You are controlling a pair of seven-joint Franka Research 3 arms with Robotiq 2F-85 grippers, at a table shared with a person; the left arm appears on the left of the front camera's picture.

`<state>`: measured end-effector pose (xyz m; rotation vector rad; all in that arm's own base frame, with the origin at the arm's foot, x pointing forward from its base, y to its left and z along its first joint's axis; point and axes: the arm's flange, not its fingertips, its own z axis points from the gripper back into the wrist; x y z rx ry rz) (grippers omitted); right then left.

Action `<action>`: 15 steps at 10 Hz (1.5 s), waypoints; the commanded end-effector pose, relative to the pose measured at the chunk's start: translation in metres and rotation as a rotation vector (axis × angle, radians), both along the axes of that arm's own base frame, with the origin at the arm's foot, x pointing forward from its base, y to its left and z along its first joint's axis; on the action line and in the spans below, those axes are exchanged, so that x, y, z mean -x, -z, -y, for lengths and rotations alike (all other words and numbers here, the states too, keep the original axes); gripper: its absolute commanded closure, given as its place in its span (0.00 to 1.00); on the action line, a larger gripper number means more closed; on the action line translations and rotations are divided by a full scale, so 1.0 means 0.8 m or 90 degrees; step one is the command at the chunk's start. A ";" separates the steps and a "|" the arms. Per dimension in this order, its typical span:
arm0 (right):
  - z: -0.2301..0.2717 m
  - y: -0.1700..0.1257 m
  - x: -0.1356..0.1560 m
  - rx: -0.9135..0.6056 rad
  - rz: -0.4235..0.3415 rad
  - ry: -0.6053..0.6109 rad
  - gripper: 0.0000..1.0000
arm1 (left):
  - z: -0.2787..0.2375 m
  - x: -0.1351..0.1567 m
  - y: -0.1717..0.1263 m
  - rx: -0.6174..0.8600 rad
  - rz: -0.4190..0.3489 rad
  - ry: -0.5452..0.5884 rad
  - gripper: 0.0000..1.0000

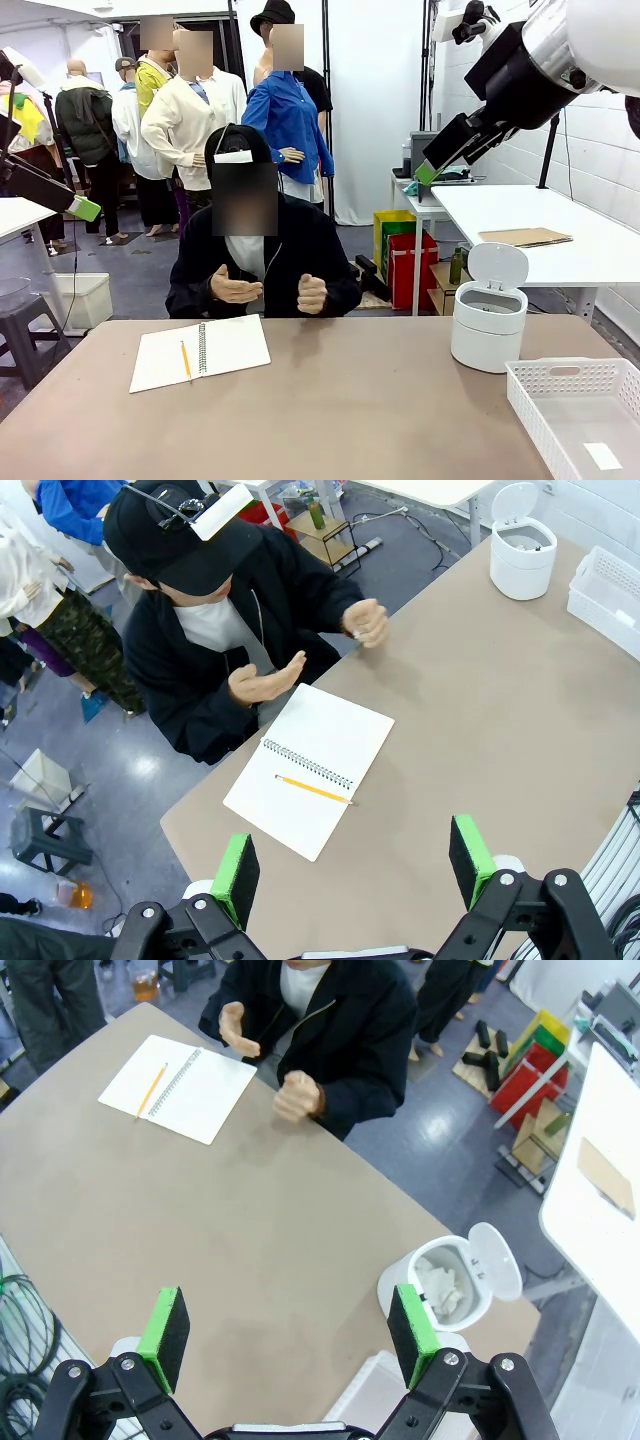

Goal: Sort the paper based on its condition.
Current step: If a person hands you a paper, place it in the Organizing basket , and if it's crumpled, put it in the Trash can.

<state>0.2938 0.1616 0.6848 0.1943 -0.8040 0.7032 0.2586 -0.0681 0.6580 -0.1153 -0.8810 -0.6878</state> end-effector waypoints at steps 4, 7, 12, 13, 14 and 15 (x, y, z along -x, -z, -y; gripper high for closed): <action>-0.001 0.002 -0.001 -0.002 0.005 0.001 0.00 | -0.001 0.000 -0.001 0.000 0.001 -0.002 0.00; -0.001 0.002 -0.001 -0.002 0.005 0.001 0.00 | -0.001 0.000 -0.001 0.000 0.001 -0.002 0.00; -0.001 0.002 -0.001 -0.002 0.005 0.001 0.00 | -0.001 0.000 -0.001 0.000 0.001 -0.002 0.00; -0.001 0.002 -0.001 -0.002 0.005 0.001 0.00 | -0.001 0.000 -0.001 0.000 0.001 -0.002 0.00; -0.001 0.002 -0.001 -0.002 0.005 0.001 0.00 | -0.001 0.000 -0.001 0.000 0.001 -0.002 0.00; 0.000 0.000 0.000 0.000 0.000 0.000 0.00 | -0.001 0.000 -0.001 0.000 0.001 -0.002 0.00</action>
